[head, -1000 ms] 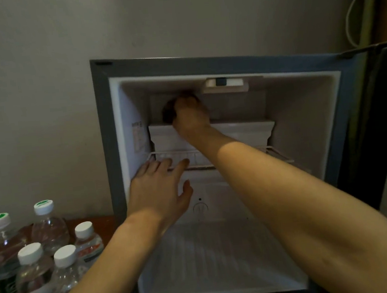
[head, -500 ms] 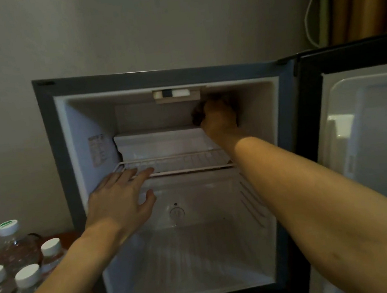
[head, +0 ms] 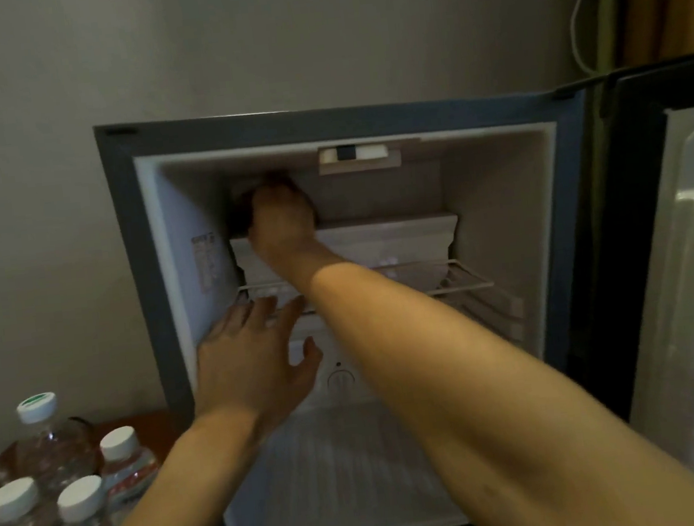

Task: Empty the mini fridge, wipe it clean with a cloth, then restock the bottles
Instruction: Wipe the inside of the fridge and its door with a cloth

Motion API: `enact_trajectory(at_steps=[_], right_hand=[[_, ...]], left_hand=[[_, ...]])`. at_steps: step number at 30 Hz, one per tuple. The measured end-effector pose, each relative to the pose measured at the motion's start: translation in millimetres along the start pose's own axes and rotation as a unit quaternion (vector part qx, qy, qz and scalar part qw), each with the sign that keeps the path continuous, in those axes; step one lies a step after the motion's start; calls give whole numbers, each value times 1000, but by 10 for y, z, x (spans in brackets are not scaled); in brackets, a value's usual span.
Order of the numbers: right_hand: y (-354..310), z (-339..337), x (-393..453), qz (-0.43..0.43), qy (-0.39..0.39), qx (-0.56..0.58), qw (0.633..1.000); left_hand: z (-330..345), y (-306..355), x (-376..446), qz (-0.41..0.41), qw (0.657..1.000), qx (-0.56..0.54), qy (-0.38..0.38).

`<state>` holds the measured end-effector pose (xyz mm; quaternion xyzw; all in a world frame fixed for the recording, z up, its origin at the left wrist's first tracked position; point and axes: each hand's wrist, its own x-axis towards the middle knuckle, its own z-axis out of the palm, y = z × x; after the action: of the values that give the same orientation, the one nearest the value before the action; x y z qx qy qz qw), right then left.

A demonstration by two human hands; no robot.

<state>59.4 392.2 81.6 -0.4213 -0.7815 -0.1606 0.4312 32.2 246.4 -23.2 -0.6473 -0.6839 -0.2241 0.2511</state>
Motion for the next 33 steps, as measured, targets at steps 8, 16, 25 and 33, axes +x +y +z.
enact_trajectory(at_steps=[8,16,25,33], right_hand=[[40,-34,39,-9,-5,-15,1000],[1140,-421,-94,77,-12,-7,997],[1650,-696,-183,209,9,-12,978],[912,-458,-145,136,-8,5,991]], left_hand=[[144,-101,27,31,998,-17,59],[112,-73,25,11,999,5,51],[132,-72,28,12,999,21,46],[199,-76,47,11,999,4,53]])
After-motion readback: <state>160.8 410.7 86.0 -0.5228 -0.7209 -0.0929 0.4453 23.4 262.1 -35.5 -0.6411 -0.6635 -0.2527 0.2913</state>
